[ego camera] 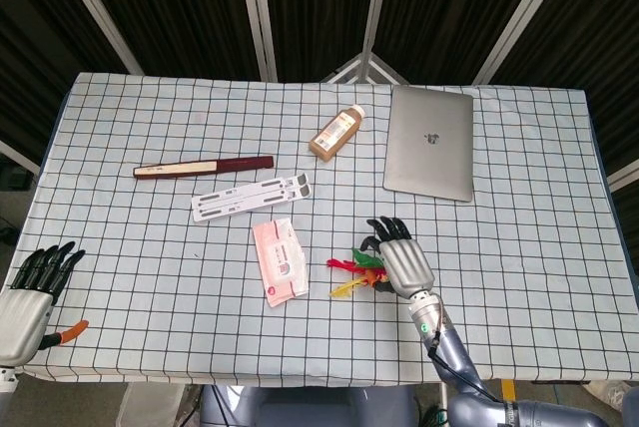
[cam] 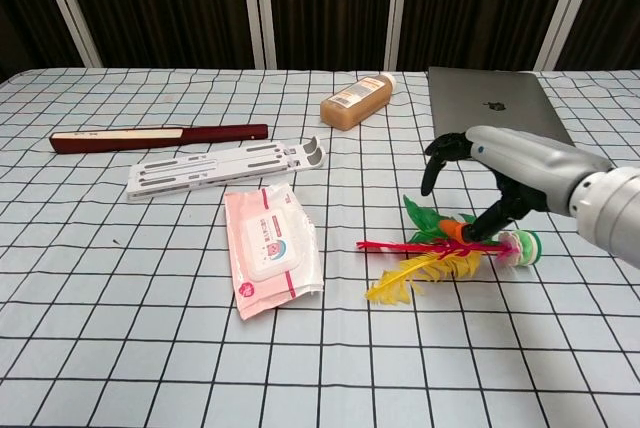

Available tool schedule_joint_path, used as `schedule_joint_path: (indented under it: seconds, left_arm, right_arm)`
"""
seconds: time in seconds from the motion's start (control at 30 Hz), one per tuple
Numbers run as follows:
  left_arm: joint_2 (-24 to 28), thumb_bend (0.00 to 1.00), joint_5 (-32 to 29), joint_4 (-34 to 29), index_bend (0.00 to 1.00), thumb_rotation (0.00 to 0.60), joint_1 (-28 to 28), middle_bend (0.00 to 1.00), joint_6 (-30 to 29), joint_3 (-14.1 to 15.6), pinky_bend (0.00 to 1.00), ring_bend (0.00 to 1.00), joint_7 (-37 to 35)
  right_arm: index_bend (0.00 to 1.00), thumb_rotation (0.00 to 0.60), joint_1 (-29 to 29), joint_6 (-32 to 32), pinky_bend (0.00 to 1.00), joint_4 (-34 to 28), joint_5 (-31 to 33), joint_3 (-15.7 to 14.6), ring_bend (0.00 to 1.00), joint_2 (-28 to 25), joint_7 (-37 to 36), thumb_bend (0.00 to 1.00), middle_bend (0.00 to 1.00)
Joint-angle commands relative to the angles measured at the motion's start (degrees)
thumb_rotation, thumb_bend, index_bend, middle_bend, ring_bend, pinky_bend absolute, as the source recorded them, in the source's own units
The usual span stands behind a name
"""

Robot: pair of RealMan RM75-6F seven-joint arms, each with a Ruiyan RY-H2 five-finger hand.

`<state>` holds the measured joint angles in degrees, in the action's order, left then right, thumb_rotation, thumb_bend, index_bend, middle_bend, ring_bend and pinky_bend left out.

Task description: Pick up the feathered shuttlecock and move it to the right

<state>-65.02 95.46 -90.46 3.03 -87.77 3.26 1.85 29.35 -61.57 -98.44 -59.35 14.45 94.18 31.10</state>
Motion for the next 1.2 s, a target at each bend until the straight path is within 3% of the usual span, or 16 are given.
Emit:
schedule_joint_path:
  seconds: [0.03, 0.27, 0.63, 1.2]
  left_arm:
    - [0.1, 0.00, 0.0, -0.1, 0.00, 0.600, 0.0, 0.00, 0.1, 0.1, 0.00, 0.00, -0.2]
    - [0.4, 0.00, -0.2, -0.3, 0.00, 0.600, 0.2, 0.00, 0.5, 0.1, 0.00, 0.00, -1.0]
    - [0.6, 0.00, -0.3, -0.7, 0.00, 0.600, 0.3, 0.00, 0.8, 0.2, 0.00, 0.00, -1.3]
    - [0.6, 0.00, -0.2, -0.9, 0.00, 0.600, 0.3, 0.00, 0.9, 0.3, 0.00, 0.00, -1.2]
  right_arm:
    - [0.40, 0.600, 1.8, 0.4, 0.00, 1.7, 1.8, 0.8, 0.00, 2.0, 1.5, 0.43, 0.14]
    - [0.41, 0.600, 4.4, 0.4, 0.00, 4.8, 5.1, 1.8, 0.00, 4.4, 3.2, 0.45, 0.14]
    - [0.51, 0.600, 5.5, -0.2, 0.00, 6.4, 6.6, 0.7, 0.00, 5.5, 3.0, 0.57, 0.19]
    - [0.55, 0.600, 5.9, -2.1, 0.00, 5.2, 6.8, -0.8, 0.00, 6.0, 1.8, 0.59, 0.20]
